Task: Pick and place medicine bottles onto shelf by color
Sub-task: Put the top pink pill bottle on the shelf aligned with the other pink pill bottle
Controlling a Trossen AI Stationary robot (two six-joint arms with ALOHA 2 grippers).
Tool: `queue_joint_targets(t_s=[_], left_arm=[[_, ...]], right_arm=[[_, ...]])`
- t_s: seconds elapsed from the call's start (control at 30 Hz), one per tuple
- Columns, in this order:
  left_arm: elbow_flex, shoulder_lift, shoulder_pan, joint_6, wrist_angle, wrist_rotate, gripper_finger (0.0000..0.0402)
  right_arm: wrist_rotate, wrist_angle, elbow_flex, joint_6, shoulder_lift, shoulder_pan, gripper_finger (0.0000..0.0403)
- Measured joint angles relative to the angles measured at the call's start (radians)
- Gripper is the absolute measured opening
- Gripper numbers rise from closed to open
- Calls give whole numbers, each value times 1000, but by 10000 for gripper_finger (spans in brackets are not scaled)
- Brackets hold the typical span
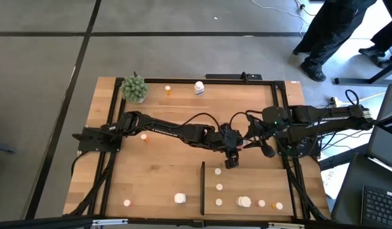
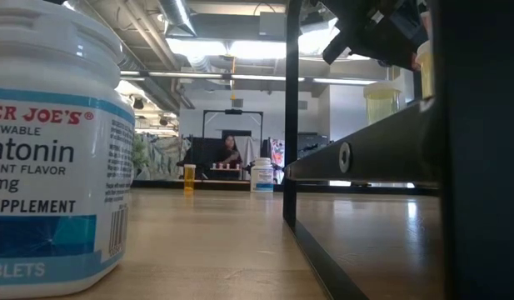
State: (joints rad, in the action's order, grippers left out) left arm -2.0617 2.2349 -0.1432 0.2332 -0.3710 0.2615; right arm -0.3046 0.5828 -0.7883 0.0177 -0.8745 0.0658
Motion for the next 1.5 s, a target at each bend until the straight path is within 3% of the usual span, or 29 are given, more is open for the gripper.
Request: queue_joint_targets(t_s=[0.4,0.73,1.1,1.3,1.5], left_arm=[[0,0,5,-1,9,10,143],[0,-34,1,-8,-16,13,144],[1,-79,-11,-8,-77,7,142],[-3,-127,-14,-8,-100,14,142],[1,-192,-19,-8,-224,69,142]], right_arm=[[3,7,0,11,0,0,121],[96,22,0,115,48,1,121],[108,101,0,184,91,6,122],[181,142,1,217,147,64,122],[232,198,1,243,174,186,122]])
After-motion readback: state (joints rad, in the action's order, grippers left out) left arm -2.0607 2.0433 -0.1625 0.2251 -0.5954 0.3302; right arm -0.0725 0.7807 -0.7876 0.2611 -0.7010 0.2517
